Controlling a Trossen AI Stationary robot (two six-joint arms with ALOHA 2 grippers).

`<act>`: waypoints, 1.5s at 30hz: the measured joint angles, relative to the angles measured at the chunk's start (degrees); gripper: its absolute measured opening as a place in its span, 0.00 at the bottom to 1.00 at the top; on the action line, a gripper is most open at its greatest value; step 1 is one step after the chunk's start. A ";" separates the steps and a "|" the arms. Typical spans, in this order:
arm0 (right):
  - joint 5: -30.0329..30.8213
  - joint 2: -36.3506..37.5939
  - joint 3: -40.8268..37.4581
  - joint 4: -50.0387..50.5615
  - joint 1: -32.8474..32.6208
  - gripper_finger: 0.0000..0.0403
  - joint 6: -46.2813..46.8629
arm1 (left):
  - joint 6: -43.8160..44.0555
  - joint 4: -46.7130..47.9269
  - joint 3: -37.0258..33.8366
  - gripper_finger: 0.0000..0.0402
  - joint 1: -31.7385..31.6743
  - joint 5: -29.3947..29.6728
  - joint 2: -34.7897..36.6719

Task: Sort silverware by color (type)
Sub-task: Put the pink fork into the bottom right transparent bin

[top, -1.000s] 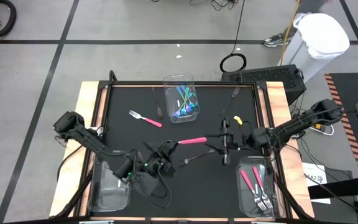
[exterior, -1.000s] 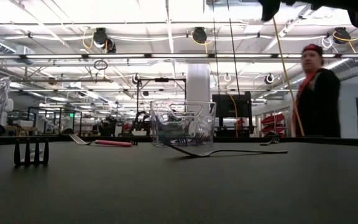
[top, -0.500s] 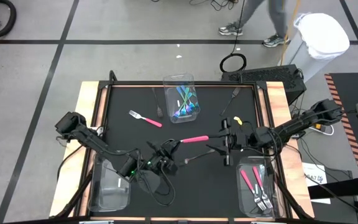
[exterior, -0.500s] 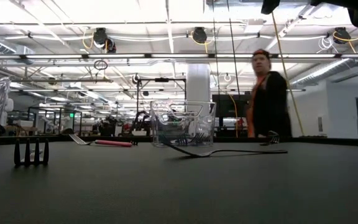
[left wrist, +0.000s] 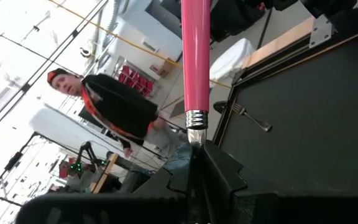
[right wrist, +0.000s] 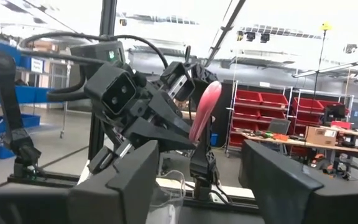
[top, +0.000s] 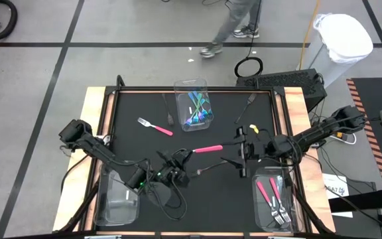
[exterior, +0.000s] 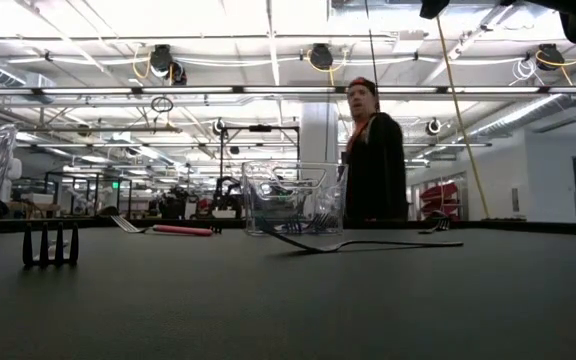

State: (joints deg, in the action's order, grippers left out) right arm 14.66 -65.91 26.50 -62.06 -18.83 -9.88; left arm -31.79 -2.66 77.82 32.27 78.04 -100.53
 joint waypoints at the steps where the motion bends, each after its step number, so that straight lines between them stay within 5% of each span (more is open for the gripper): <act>1: 0.00 0.00 0.00 -0.31 0.00 0.58 0.01 | 0.00 0.00 0.00 0.06 0.00 0.00 0.00; 24: 0.70 -0.02 0.00 -6.36 0.20 0.58 7.93 | 1.55 -2.26 -0.02 0.06 -3.40 -5.42 -0.61; 45: 1.78 -0.02 0.00 -5.84 2.73 0.43 12.11 | 5.80 -2.88 -0.02 0.06 -4.55 -5.94 -0.67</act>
State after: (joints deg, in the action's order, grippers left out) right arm 16.43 -65.93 26.50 -67.90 -16.10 2.23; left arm -25.99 -5.53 77.80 27.73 72.10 -101.20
